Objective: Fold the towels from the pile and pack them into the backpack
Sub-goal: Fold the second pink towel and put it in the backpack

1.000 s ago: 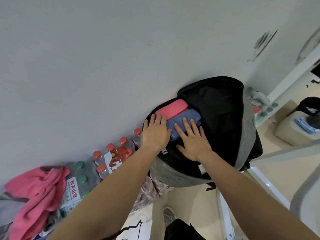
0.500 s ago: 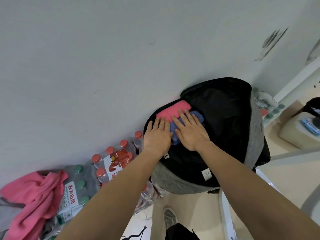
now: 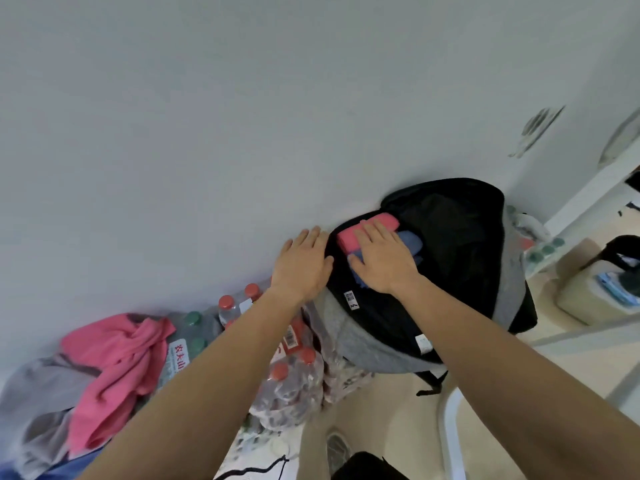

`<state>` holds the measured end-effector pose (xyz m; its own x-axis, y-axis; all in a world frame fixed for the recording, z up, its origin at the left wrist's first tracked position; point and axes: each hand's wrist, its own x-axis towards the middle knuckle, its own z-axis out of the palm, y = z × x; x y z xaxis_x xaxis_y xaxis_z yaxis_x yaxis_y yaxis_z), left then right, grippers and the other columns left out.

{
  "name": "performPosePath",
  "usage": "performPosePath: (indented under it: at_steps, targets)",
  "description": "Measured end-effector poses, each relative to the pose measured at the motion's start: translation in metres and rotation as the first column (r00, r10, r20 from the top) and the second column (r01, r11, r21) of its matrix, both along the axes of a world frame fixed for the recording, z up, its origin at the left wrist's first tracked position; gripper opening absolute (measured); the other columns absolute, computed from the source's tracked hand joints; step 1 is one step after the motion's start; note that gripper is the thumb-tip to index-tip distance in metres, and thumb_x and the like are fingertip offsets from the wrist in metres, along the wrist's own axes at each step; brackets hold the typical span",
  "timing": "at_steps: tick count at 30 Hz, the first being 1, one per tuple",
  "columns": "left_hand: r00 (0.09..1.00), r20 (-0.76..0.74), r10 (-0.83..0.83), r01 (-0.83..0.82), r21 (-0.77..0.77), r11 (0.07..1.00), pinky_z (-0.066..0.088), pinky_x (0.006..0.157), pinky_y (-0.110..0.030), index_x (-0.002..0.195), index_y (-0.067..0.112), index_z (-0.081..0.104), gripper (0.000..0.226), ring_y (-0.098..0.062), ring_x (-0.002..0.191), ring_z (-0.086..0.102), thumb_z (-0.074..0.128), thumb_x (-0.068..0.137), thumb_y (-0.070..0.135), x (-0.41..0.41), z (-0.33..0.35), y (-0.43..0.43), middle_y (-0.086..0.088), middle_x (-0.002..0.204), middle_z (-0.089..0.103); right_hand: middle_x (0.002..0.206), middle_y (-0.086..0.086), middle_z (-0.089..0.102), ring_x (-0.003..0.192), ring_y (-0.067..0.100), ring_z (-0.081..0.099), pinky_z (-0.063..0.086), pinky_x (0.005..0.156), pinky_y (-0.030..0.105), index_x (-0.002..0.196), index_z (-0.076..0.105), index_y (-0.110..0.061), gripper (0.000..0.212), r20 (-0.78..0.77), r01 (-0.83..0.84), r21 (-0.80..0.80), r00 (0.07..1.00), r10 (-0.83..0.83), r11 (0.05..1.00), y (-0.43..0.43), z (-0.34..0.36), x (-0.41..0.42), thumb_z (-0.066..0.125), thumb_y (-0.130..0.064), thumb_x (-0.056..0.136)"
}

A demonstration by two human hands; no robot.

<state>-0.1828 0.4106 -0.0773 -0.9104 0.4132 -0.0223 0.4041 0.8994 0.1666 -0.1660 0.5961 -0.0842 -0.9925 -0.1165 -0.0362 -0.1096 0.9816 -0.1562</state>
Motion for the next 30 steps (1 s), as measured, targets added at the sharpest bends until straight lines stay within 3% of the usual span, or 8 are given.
performPosePath:
  at_steps: [9,14,16,19,24,27,30]
  targets:
    - [0.949,-0.008,0.316,-0.316,0.018,0.949,0.033,0.111,-0.039,0.145,0.016,0.041,0.051,-0.025,0.138,0.039,0.046,0.096,0.032,0.077,0.041,-0.186,-0.006,0.153,0.039,0.153,0.011,0.037,0.141,0.03,0.032,0.033,0.113,0.047,0.147,0.039,-0.014,0.057,-0.01,-0.291,-0.082,0.957,0.291,0.953,-0.188,0.037,0.027,0.046,-0.037,0.096]
    - [0.851,0.034,0.524,-0.525,0.047,0.85,0.046,0.095,-0.041,0.131,0.016,0.055,0.039,-0.029,0.12,0.052,0.05,0.094,0.029,0.128,0.035,-0.297,-0.007,0.136,0.054,0.15,0.009,0.038,0.137,0.029,0.035,0.039,0.107,0.048,0.144,0.042,-0.016,0.053,0.049,-0.439,-0.109,0.894,0.446,0.892,-0.294,0.03,0.053,0.046,-0.036,0.096]
    - [0.81,0.012,0.586,-0.585,-0.014,0.811,0.046,0.092,-0.04,0.122,0.02,0.062,0.033,-0.029,0.113,0.054,0.05,0.093,0.029,0.147,0.026,-0.333,-0.006,0.126,0.06,0.145,0.009,0.042,0.132,0.03,0.039,0.042,0.104,0.049,0.141,0.045,-0.016,0.048,0.076,-0.497,-0.106,0.859,0.506,0.861,-0.327,0.022,0.061,0.046,-0.034,0.096]
    - [0.766,0.017,0.643,-0.642,-0.049,0.765,0.046,0.088,-0.037,0.106,0.029,0.069,0.026,-0.024,0.106,0.055,0.051,0.091,0.039,0.172,0.008,-0.369,0.002,0.111,0.064,0.141,0.007,0.046,0.128,0.028,0.044,0.045,0.102,0.049,0.138,0.047,-0.019,0.042,0.116,-0.564,-0.104,0.811,0.573,0.819,-0.368,0.007,0.069,0.046,-0.028,0.097]
    - [0.761,0.109,0.64,-0.642,-0.018,0.767,0.041,0.088,-0.038,0.114,0.027,0.066,0.031,-0.025,0.109,0.054,0.053,0.09,0.041,0.192,-0.026,-0.386,0.002,0.112,0.063,0.146,0.006,0.046,0.131,0.031,0.04,0.039,0.106,0.05,0.138,0.049,-0.02,0.041,0.183,-0.628,-0.078,0.755,0.63,0.774,-0.403,-0.023,0.066,0.045,-0.027,0.098]
    - [0.774,0.128,0.62,-0.624,-0.013,0.781,0.045,0.081,-0.038,0.091,0.024,0.068,0.027,-0.025,0.091,0.056,0.051,0.086,0.044,0.195,-0.043,-0.389,0.002,0.092,0.062,0.145,0.004,0.047,0.129,0.03,0.042,0.042,0.104,0.05,0.138,0.05,-0.022,0.041,0.215,-0.618,-0.106,0.751,0.625,0.779,-0.412,-0.033,0.062,0.047,-0.031,0.098]
    - [0.765,0.163,0.623,-0.636,0.037,0.771,0.047,0.073,-0.039,0.073,0.022,0.063,0.028,-0.024,0.08,0.053,0.048,0.08,0.045,0.196,-0.054,-0.388,0.005,0.078,0.052,0.14,0.004,0.049,0.127,0.029,0.047,0.041,0.107,0.048,0.135,0.053,-0.021,0.038,0.138,-0.578,-0.14,0.793,0.594,0.804,-0.417,-0.038,0.057,0.048,-0.022,0.097]
